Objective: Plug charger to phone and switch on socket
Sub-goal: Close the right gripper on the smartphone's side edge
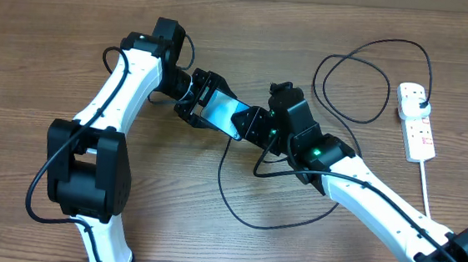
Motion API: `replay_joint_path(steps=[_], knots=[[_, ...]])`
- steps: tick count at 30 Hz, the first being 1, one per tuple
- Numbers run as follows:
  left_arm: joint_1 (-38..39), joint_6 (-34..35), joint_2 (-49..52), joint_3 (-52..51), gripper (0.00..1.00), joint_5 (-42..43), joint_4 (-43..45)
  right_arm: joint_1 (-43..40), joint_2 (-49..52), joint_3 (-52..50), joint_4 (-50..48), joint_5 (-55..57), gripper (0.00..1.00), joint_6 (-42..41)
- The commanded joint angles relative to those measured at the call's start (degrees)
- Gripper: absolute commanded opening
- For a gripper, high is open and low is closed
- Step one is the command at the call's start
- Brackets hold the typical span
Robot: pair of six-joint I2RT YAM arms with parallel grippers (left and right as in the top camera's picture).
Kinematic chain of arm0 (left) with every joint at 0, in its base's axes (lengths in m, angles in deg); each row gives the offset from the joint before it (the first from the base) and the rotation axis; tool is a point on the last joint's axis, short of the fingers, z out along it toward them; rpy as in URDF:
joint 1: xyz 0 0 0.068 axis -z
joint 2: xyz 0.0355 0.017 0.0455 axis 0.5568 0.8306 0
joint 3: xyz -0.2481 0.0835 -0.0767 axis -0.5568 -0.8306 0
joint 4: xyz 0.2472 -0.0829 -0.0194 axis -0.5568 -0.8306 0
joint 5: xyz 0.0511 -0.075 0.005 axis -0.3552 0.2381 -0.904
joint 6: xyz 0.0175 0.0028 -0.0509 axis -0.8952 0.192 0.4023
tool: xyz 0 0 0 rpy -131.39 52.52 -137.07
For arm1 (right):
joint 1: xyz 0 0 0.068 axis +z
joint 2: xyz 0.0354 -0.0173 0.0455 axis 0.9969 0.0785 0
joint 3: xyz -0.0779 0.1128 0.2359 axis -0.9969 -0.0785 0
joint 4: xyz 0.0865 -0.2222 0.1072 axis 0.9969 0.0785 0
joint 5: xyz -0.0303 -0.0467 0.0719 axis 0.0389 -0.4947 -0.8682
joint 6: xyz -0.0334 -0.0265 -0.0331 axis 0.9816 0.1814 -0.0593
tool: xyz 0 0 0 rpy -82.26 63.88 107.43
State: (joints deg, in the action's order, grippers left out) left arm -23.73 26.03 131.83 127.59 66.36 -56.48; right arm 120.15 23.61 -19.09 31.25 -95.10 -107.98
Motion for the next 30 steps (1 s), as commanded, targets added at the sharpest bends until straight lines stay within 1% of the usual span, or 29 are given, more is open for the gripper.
replay_joint_path(steps=[1, 13, 17, 30], knots=[[0.1, 1.0, 0.1, 1.7, 0.61, 2.6, -0.1, 0.5, 0.4, 1.0, -0.5, 0.4, 0.27, 0.0], [0.1, 1.0, 0.1, 1.7, 0.6, 2.6, -0.1, 0.5, 0.4, 1.0, -0.7, 0.4, 0.21, 0.0], [0.1, 1.0, 0.1, 1.7, 0.6, 2.6, -0.1, 0.5, 0.4, 1.0, -0.7, 0.3, 0.17, 0.0], [0.1, 1.0, 0.1, 1.7, 0.61, 2.6, -0.1, 0.5, 0.4, 1.0, -1.7, 0.3, 0.08, -0.1]])
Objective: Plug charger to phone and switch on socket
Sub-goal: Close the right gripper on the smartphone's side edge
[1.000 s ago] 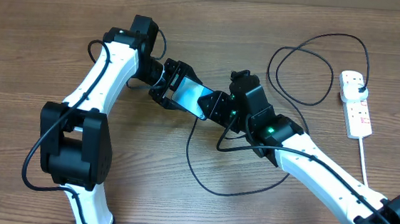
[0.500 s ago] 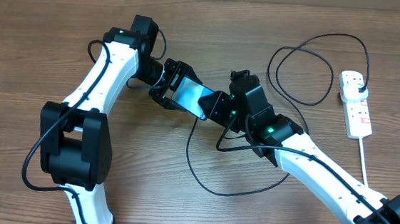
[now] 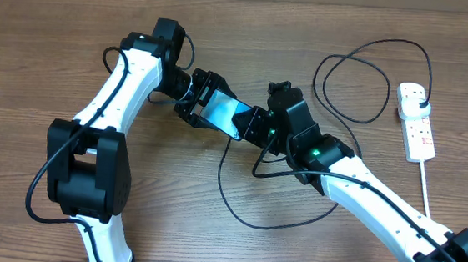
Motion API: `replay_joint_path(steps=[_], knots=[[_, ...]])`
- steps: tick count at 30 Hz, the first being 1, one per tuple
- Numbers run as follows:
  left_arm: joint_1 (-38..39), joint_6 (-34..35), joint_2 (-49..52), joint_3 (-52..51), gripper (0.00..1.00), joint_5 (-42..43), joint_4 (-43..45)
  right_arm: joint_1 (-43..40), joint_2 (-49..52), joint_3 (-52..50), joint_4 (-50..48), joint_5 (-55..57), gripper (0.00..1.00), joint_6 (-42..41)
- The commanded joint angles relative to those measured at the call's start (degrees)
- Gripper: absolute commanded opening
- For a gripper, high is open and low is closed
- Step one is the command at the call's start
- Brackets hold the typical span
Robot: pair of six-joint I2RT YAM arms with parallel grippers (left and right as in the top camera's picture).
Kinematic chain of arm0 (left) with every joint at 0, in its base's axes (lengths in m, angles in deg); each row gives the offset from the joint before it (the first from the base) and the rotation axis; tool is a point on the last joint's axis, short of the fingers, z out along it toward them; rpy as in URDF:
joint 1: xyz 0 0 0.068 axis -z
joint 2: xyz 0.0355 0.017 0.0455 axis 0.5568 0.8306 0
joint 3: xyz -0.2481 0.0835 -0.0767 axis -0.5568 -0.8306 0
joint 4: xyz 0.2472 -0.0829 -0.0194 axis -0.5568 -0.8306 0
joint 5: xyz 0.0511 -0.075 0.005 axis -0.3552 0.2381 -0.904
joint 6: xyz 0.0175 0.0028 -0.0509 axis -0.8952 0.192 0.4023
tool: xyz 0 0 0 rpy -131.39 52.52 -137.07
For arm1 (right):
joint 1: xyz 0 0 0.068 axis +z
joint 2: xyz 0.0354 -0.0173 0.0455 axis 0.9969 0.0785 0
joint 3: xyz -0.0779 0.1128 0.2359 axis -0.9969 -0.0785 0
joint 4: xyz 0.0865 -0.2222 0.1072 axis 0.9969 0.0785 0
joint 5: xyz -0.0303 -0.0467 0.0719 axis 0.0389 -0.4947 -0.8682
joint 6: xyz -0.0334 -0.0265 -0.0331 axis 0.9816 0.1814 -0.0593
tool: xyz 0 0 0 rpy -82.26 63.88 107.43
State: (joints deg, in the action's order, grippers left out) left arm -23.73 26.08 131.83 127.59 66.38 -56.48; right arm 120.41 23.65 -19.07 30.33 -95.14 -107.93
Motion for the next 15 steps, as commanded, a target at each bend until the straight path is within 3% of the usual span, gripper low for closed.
replay_joint_path(steps=[1, 8, 15], knots=[[0.1, 0.9, 0.1, 1.7, 0.61, 2.6, -0.1, 0.2, 0.3, 1.0, -0.9, 0.3, 0.08, -0.1], [0.1, 0.9, 0.1, 1.7, 0.62, 2.5, -0.1, 0.2, 0.3, 1.0, -1.4, -0.7, 0.04, -0.1], [0.1, 0.9, 0.1, 1.7, 0.8, 2.3, -0.1, 0.1, 0.3, 1.0, -1.5, -0.9, 0.04, -1.6]])
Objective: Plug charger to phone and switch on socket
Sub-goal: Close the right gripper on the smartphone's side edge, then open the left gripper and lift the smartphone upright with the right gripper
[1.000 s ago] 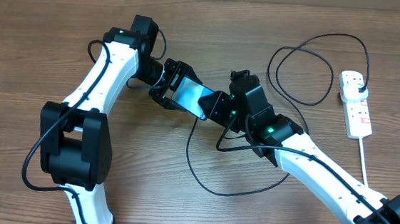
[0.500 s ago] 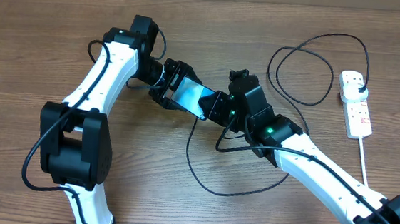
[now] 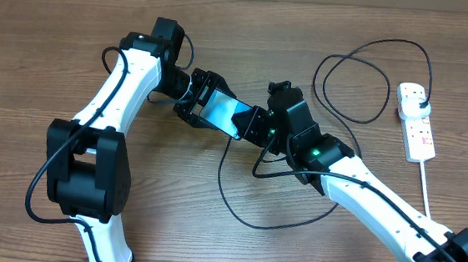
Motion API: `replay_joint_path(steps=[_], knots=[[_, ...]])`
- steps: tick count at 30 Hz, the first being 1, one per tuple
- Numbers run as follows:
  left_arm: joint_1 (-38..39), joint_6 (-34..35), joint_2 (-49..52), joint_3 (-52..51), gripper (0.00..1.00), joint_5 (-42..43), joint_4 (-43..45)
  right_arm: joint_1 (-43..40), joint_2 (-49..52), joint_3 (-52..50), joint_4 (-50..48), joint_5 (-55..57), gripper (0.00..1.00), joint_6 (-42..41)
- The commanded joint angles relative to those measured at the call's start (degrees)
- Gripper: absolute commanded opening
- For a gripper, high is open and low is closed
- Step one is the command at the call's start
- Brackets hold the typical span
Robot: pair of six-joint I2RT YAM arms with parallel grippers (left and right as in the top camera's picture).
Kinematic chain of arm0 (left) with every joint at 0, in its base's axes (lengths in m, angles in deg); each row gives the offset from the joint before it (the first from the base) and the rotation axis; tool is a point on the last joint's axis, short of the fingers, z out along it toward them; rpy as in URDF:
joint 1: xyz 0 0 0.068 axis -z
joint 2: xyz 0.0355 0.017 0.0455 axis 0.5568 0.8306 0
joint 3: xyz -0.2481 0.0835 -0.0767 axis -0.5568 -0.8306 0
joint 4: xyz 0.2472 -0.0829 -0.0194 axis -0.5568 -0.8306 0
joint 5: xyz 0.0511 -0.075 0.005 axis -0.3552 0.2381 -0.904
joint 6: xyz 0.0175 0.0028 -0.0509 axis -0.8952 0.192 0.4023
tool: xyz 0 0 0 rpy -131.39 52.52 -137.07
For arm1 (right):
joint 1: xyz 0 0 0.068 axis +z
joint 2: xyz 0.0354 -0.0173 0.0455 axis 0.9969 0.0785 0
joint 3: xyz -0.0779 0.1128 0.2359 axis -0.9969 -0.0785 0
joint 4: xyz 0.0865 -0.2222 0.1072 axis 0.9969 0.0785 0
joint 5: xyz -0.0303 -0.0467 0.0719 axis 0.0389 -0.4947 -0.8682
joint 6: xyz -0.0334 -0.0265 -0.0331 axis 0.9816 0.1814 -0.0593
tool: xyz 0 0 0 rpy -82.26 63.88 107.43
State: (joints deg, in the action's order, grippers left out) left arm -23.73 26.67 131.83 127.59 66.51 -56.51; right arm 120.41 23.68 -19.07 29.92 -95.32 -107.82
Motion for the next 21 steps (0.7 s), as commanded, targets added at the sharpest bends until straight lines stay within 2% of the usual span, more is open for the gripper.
replay_joint_path(steps=[1, 3, 10, 12, 15, 18, 21], knots=[[0.1, 0.3, 0.1, 1.7, 0.82, 2.2, -0.1, 0.0, 0.2, 1.0, -1.1, -0.7, 0.04, -1.7], [0.1, 0.3, 0.1, 1.7, 0.86, 1.9, -0.1, -0.2, 0.2, 1.0, -1.0, -0.8, 0.04, -1.7], [0.0, -3.3, 0.1, 1.7, 0.9, -2.7, 0.1, -1.6, -0.4, 1.0, -0.7, -2.0, 0.04, -1.7], [-0.2, -8.7, 0.1, 1.7, 0.89, -2.6, 0.5, -2.0, -0.9, 1.0, 0.1, -2.0, 0.04, -1.7], [-0.7, -20.8, 0.1, 1.7, 0.86, -0.5, 3.1, -3.0, -1.9, 1.0, 2.1, -2.0, 0.04, -1.6], [-1.0, -26.4, 0.1, 1.7, 0.86, 0.1, 4.3, -4.6, -3.5, 1.0, 4.7, -2.0, 0.04, -1.2], [-1.1, -32.7, 0.1, 1.7, 0.89, 4.9, 7.4, -6.4, -5.5, 1.0, 7.0, -2.0, 0.04, -1.2]])
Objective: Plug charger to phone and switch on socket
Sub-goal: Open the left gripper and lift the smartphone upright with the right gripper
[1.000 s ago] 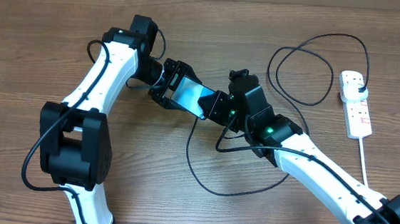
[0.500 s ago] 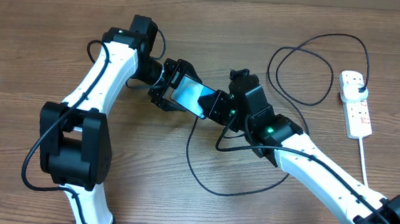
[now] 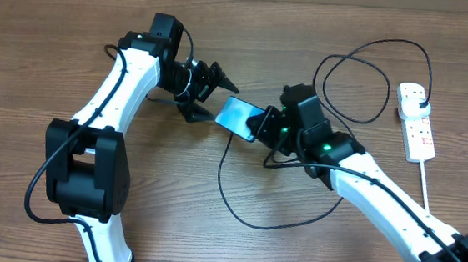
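Observation:
The phone (image 3: pixel 235 114), its screen lit blue, lies tilted at the table's middle. My right gripper (image 3: pixel 261 125) is closed at the phone's right end, where the black charger cable (image 3: pixel 227 193) arrives; the plug itself is hidden by the fingers. To the phone's left my left gripper (image 3: pixel 218 101) stands open, apart from the phone with nothing between its fingers. The white socket strip (image 3: pixel 417 122) lies at the right, the cable's mains plug (image 3: pixel 417 97) in its far socket. Its switch is too small to read.
The cable loops widely over the table, one loop (image 3: pixel 355 78) between the right arm and the socket strip, another in front of the phone. The strip's white lead (image 3: pixel 427 192) runs toward the front right edge.
My left gripper has opened, let go of the phone and drawn back to the left. The phone now sits a little further right, with the right gripper still at its end.
At all three earlier moments my left gripper held the phone's left end while the right gripper stayed pressed at its right end, almost without movement. Now the left gripper is open and off the phone, and the phone has shifted right with the right gripper.

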Motion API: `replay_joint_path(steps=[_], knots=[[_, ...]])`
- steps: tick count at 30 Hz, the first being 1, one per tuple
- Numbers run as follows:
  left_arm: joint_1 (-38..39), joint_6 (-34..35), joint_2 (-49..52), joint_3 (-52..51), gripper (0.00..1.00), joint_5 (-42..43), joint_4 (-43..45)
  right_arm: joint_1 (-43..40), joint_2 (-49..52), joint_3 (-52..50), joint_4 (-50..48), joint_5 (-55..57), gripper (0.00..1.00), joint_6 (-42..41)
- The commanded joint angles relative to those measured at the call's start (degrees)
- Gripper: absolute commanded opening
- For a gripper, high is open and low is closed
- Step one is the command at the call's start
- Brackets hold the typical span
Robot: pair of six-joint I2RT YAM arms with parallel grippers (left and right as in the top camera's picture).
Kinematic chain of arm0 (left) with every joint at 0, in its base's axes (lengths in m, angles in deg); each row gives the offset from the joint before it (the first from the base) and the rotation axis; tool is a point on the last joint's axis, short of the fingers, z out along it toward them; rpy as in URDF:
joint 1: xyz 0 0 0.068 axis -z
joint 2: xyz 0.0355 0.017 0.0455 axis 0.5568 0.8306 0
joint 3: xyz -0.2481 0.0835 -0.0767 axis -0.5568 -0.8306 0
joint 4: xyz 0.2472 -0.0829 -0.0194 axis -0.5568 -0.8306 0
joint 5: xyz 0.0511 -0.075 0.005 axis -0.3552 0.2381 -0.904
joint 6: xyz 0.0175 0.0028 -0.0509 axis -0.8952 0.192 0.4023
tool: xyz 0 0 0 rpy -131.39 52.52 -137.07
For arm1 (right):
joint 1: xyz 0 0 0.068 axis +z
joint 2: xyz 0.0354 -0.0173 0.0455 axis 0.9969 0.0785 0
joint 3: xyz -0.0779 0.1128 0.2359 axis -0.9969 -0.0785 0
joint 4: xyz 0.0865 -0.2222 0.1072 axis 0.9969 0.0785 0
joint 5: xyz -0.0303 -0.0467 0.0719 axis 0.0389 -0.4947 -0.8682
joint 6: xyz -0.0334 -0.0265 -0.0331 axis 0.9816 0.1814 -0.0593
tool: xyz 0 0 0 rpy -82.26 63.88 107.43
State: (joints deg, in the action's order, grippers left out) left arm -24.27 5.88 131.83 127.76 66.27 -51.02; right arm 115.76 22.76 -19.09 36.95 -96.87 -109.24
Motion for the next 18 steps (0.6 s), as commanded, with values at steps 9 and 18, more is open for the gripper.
replay_joint_path(steps=[9, 18], knots=[[-0.5, -22.6, -1.1, 1.6, 0.94, 13.6, 4.9, -7.1, -14.6, 1.0, 4.8, -2.2, 0.04, 6.1], [-0.5, -28.3, -5.5, 1.6, 1.0, 31.2, 9.4, -9.5, -25.2, 1.0, 7.3, -2.2, 0.04, 5.7]])
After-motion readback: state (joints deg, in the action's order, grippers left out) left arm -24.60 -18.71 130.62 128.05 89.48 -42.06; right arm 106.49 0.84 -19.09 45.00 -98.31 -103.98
